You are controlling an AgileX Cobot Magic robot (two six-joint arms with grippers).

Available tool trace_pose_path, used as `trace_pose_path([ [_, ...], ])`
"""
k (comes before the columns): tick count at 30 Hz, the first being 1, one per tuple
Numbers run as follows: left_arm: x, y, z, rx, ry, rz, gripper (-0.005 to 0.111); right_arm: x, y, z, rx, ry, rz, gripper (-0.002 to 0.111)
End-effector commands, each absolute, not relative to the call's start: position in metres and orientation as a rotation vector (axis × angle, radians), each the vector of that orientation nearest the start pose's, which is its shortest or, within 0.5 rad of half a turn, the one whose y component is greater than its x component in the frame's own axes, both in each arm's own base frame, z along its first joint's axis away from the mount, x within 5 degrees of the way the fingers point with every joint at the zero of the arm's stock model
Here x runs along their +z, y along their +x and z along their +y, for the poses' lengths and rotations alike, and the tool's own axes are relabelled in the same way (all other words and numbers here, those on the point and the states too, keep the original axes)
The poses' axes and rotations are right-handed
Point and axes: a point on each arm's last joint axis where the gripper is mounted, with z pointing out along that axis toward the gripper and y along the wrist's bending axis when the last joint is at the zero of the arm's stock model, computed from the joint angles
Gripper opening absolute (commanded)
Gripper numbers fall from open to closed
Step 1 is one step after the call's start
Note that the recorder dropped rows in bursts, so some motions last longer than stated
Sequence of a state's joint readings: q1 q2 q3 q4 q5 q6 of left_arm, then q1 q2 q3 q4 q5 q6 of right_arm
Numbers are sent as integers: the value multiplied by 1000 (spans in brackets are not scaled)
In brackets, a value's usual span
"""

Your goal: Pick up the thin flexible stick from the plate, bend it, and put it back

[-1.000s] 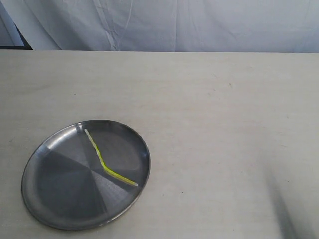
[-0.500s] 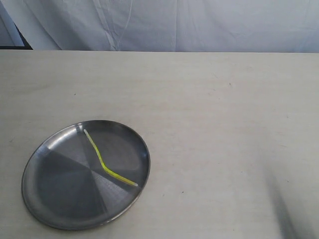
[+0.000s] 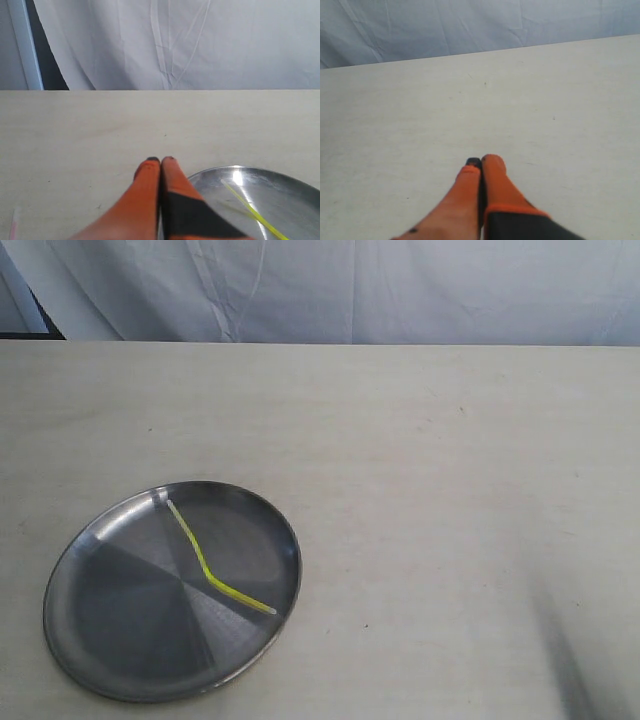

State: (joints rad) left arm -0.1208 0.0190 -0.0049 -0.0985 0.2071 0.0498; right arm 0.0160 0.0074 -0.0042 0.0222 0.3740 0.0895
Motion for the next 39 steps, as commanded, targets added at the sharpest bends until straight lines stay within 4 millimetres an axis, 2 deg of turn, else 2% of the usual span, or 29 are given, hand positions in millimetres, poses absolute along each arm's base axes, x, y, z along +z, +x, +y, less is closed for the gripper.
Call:
trace_pose_path([
  [1, 194, 56, -8, -136, 74, 1699, 0, 180, 53, 1, 87, 79, 1847, -1],
  [39, 194, 56, -8, -117, 88, 1698, 0, 180, 53, 1, 86, 79, 1851, -1],
])
